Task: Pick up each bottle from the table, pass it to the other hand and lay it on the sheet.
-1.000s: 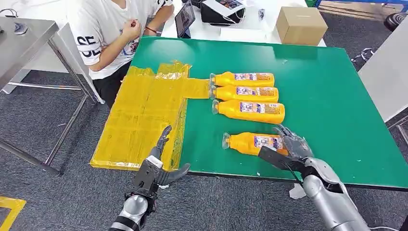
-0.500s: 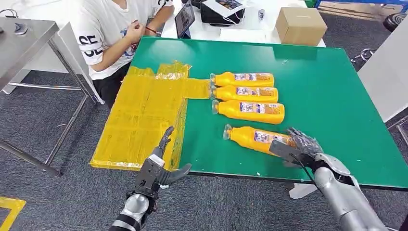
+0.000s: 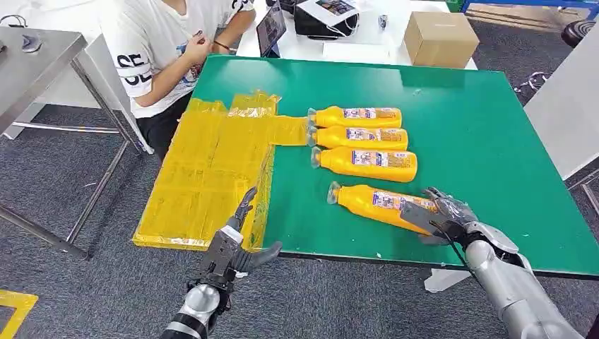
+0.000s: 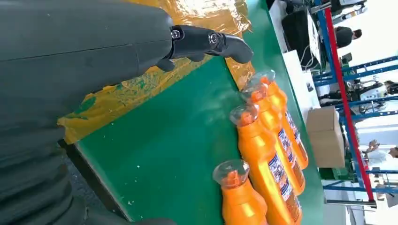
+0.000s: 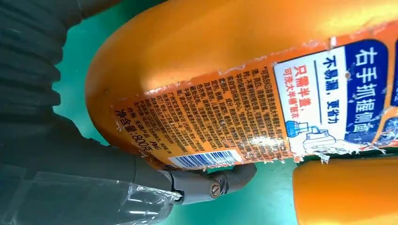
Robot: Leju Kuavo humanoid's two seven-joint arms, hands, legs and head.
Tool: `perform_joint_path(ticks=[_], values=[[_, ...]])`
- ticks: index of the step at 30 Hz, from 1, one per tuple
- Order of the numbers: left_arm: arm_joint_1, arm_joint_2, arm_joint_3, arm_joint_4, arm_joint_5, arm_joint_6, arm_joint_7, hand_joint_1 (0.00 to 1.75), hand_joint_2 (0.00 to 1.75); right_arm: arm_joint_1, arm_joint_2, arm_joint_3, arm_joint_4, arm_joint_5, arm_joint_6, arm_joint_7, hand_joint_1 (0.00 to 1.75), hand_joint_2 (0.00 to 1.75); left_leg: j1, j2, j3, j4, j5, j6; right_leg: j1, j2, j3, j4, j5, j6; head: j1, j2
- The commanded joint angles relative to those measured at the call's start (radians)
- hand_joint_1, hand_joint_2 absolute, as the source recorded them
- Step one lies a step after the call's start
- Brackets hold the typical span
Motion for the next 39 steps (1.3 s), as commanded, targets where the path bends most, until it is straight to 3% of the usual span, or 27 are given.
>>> perform_joint_path(ticks=[1, 15, 26, 33, 39], values=[[-0.048, 0.019, -0.012, 0.077, 0.015, -0.002, 0.0, 0.0, 1.75, 0.003, 0.005, 0.069, 0.082, -0.031, 0.024, -0.008, 1.71, 1.75, 0.002, 0.0, 0.006, -0.002, -0.002, -0.002, 0.002, 0.001, 0.006, -0.002, -0.001, -0.003, 0.0, 0.0], [-0.041, 0.018, -0.012, 0.065, 0.035, -0.005, 0.004, 0.0, 1.75, 0.099, 0.09, -0.009, -0.023, -0.004, -0.155, -0.084, 1.75, 1.75, 0.003, 0.001, 0.008, -0.002, -0.002, -0.003, 0.003, 0.002, 0.008, -0.003, -0.001, -0.003, 0.0, 0.0], [-0.038, 0.018, -0.015, 0.062, 0.044, -0.011, 0.008, 0.0, 1.75, 0.119, 0.133, -0.06, -0.05, 0.014, -0.217, -0.135, 1.75, 1.75, 0.002, 0.002, 0.007, -0.001, -0.002, -0.002, 0.002, 0.003, 0.006, -0.002, -0.001, -0.003, 0.0, 0.0], [-0.024, 0.016, -0.018, 0.034, 0.086, 0.007, -0.001, 0.0, 1.75, 0.217, 0.352, -0.213, -0.355, -0.084, -0.529, -0.33, 1.75, 1.75, 0.001, 0.005, 0.003, -0.001, -0.002, -0.003, 0.001, 0.006, 0.002, 0.0, 0.0, -0.002, 0.0, 0.0], [-0.013, 0.021, -0.029, 0.017, 0.11, 0.019, -0.006, 0.0, 1.75, 0.263, 0.425, -0.276, -0.463, -0.205, -0.613, -0.396, 1.75, 1.75, 0.002, 0.001, 0.002, 0.0, -0.002, -0.002, 0.003, 0.003, 0.001, 0.001, -0.002, -0.003, 0.0, 0.0]])
